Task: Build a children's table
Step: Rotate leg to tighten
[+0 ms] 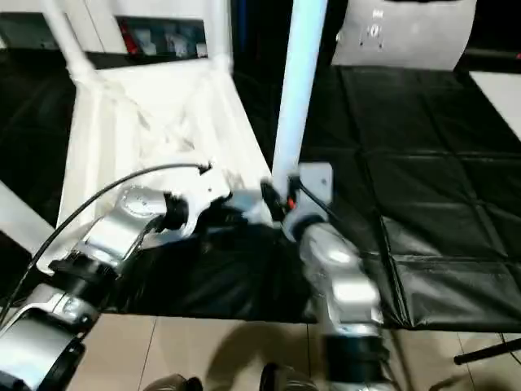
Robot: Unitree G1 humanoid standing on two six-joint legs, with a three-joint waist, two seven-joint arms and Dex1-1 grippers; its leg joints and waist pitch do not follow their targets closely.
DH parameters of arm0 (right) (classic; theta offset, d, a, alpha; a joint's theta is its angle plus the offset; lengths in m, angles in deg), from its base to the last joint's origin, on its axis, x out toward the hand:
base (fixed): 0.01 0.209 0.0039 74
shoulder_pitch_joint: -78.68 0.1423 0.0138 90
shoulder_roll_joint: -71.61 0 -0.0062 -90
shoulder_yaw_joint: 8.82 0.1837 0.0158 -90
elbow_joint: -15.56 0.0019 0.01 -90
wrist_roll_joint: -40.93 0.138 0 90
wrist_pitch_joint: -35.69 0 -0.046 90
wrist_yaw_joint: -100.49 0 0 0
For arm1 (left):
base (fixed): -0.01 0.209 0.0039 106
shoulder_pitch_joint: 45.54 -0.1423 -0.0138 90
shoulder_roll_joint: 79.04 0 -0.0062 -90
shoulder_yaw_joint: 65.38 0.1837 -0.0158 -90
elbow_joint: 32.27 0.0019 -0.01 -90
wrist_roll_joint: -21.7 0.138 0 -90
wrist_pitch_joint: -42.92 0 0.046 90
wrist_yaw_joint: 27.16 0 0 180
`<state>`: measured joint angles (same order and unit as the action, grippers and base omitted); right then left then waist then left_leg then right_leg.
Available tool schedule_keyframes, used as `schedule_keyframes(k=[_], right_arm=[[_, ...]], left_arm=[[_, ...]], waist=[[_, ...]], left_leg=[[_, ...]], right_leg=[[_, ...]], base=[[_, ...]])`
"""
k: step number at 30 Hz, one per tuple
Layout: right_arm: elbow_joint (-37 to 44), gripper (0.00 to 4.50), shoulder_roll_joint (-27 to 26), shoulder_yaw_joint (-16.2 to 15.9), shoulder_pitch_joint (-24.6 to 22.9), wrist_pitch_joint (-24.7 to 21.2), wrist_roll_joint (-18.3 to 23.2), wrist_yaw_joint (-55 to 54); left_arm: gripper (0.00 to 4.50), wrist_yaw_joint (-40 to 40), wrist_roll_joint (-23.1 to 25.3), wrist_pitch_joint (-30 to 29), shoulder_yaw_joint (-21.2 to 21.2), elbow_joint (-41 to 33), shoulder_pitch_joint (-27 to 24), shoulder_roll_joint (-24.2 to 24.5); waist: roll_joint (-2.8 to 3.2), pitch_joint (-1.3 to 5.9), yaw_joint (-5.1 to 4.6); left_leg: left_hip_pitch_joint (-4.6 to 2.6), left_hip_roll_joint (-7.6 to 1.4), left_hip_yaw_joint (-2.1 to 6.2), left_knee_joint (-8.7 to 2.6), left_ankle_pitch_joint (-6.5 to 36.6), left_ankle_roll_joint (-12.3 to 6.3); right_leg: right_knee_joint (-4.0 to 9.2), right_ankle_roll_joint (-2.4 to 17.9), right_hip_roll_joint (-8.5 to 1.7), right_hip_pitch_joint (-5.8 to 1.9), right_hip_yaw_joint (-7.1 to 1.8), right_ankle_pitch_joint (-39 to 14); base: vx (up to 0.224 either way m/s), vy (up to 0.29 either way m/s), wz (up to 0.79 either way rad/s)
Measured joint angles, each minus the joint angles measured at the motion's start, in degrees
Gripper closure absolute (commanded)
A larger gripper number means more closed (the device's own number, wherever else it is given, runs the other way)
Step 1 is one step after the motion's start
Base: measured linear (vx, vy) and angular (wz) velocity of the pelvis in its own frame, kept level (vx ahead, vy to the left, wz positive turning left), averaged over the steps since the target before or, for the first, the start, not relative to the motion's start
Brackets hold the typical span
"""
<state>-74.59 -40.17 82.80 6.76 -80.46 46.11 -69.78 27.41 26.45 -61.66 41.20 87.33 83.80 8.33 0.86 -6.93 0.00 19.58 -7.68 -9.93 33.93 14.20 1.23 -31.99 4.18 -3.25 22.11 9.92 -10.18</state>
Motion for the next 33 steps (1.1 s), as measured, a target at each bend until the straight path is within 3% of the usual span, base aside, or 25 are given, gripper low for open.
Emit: schedule_keyframes(k=[3, 5, 7, 10, 13, 17, 20, 24, 30, 31, 33], right_arm=[[0.11, 2.38, 0.31, 0.00, -0.34, 0.45, 0.14, 0.93], [1.19, 1.82, 2.18, 0.05, -1.49, 0.55, 1.36, 4.07], [2.35, 1.65, 4.90, 0.38, -2.95, 0.45, 4.65, 9.04], [3.61, 1.41, 9.84, 1.03, -5.14, -1.17, 8.93, 16.73], [4.21, 1.17, 16.01, 1.11, -6.56, -1.24, 10.71, 23.98], [4.10, 0.92, 23.06, 1.23, -7.44, -0.46, 11.36, 32.88], [3.25, 0.66, 29.48, 1.17, -7.38, 0.88, 12.90, 40.57], [0.96, 0.34, 33.46, -0.10, -5.67, 3.01, 13.49, 48.18], [-2.16, 0.34, 36.67, -4.69, -1.49, 5.41, 14.36, 59.27], [-2.95, 0.59, 37.28, -5.48, -0.73, 5.58, 14.69, 61.44], [-3.59, 0.67, 37.50, -6.29, 0.17, 5.83, 14.90, 63.25]], left_arm=[[4.50, 0.28, -0.01, 0.76, 0.14, -0.08, -0.20, 0.30], [4.50, 1.42, -0.02, 1.33, 0.56, -0.95, -0.66, 0.66], [4.50, 2.86, -0.12, 1.98, 0.77, -1.92, -1.28, 1.26], [4.50, 4.85, -0.54, 3.28, 1.23, -2.32, -1.49, 2.34], [4.50, 5.91, -0.63, 4.58, 1.21, -2.36, -1.46, 3.33], [4.50, 8.01, -1.14, 5.61, 1.29, -2.26, -1.75, 4.28], [4.50, 10.91, -1.54, 6.61, 1.89, -2.30, -1.94, 4.98], [4.50, 15.34, -2.78, 8.65, 2.51, -2.40, -2.45, 6.57], [4.50, 20.90, -3.49, 11.72, 4.18, -2.42, -2.59, 8.50], [4.50, 22.04, -3.76, 12.44, 4.49, -2.42, -2.60, 9.09], [4.50, 23.18, -3.82, 13.22, 4.68, -2.41, -2.60, 9.58]], waist=[[0.00, 0.00, 0.01], [0.00, 0.00, 0.13], [0.07, 0.00, 0.21], [0.14, -0.02, 0.32], [0.17, 0.00, 0.44], [0.17, 0.00, 0.64], [0.18, 0.00, 1.42], [0.18, 0.01, 2.03], [0.18, 0.01, 3.22], [0.18, 0.01, 3.49], [0.18, 0.01, 3.79]], left_leg=[[0.00, -0.01, 0.00, -0.01, 0.00, 0.01], [0.03, -0.01, 0.00, -0.01, 0.03, -0.01], [0.03, -0.01, -0.03, -0.01, 0.11, -0.11], [0.14, -0.01, -0.05, -0.01, 0.12, -0.16], [0.68, -0.01, -0.04, 0.26, 0.11, -0.17], [0.71, -0.04, -0.01, 0.45, 0.10, -0.18], [0.70, -0.04, -0.01, 0.52, 0.11, -0.18], [0.71, -0.05, 0.00, 0.53, 0.11, -0.18], [0.88, -0.10, 0.05, 0.79, 0.20, -0.35], [0.92, -0.12, 0.04, 0.86, 0.22, -0.39], [0.92, -0.14, 0.05, 0.97, 0.26, -0.44]], right_leg=[[-0.02, 0.00, 0.00, 0.02, 0.01, -0.04], [-0.01, -0.04, 0.00, 0.02, 0.01, -0.11], [-0.05, -0.06, -0.03, 0.03, 0.00, -0.22], [-0.29, 0.00, -0.05, 0.18, 0.01, -0.38], [-0.82, 0.11, -0.10, 0.80, 0.00, -0.49], [-1.06, 0.10, -0.11, 0.88, 0.06, -0.62], [-1.05, 0.05, -0.11, 0.84, 0.06, -0.64], [-1.07, 0.06, -0.11, 0.84, 0.07, -0.63], [-1.14, 0.07, -0.12, 0.89, 0.13, -0.63], [-1.16, 0.06, -0.12, 0.90, 0.14, -0.63], [-1.21, 0.06, -0.13, 0.91, 0.15, -0.62]], base=[[0.000, 0.000, 0.00], [0.000, 0.000, 0.00], [0.000, 0.000, 0.00], [0.000, 0.000, 0.00], [0.000, 0.000, 0.00], [0.000, 0.000, 0.00], [0.000, 0.000, 0.00], [0.000, 0.000, 0.00], [0.000, 0.000, 0.00], [0.000, 0.000, 0.00], [0.000, 0.000, 0.00]])
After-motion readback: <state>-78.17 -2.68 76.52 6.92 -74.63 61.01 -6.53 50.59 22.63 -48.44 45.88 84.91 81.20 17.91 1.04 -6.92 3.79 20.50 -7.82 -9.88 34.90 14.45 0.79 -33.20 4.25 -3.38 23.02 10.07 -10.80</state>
